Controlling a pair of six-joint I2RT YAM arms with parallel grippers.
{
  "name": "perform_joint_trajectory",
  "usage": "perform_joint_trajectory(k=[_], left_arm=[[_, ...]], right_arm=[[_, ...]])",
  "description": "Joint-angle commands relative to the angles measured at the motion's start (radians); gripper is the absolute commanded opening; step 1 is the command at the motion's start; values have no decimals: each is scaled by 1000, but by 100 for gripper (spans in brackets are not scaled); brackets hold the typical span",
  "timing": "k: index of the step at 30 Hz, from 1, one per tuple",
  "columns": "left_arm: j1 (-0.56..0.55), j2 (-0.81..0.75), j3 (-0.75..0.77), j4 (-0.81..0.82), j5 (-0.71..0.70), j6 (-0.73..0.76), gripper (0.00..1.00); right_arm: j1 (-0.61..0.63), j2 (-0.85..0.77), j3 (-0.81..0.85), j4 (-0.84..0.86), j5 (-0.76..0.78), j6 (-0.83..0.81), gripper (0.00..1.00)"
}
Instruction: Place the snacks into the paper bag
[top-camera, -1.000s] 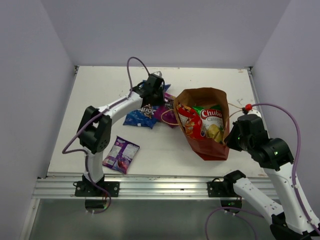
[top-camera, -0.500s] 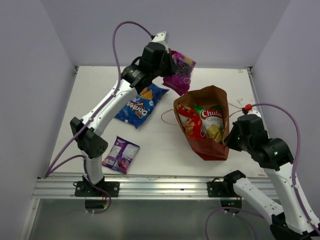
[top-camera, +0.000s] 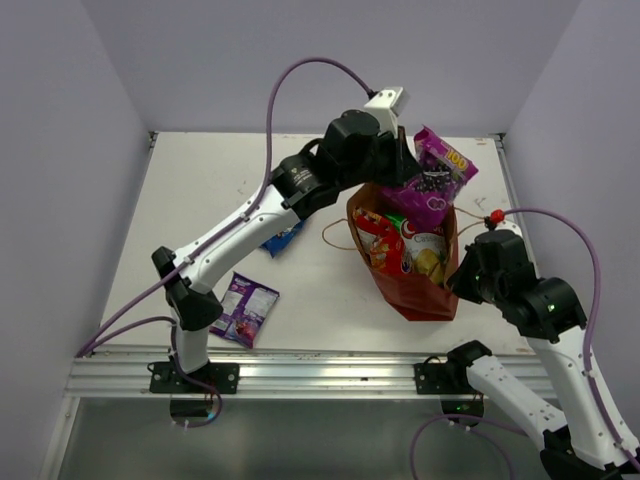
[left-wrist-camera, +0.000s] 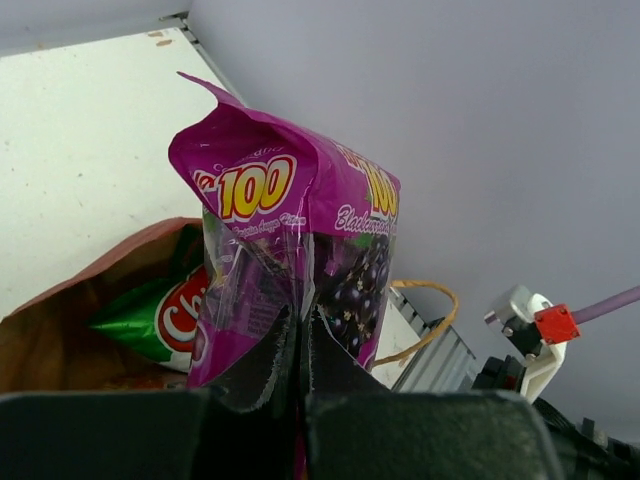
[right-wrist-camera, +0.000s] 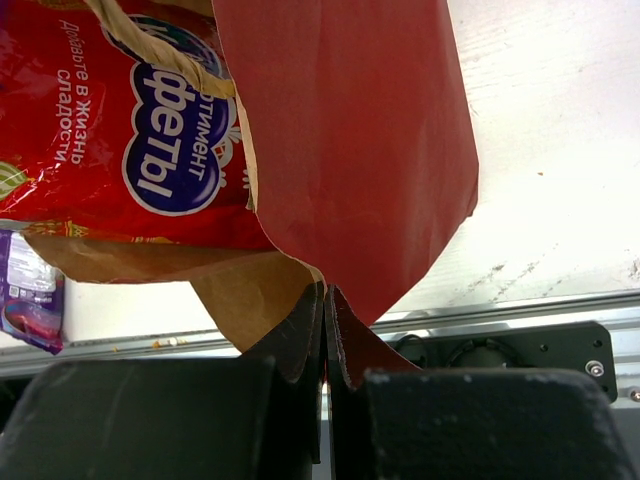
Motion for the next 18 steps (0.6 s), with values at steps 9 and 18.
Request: perform_joint_trajectory(k=[9,18], left_arm=[[-40,-52,-119,103,-1,-1,0],[-83,-154,-281,103,-138,-16,0]], right_arm=[[0,-15,-8,-27,17,24,0],[0,-16,0,-33,28,25,0]])
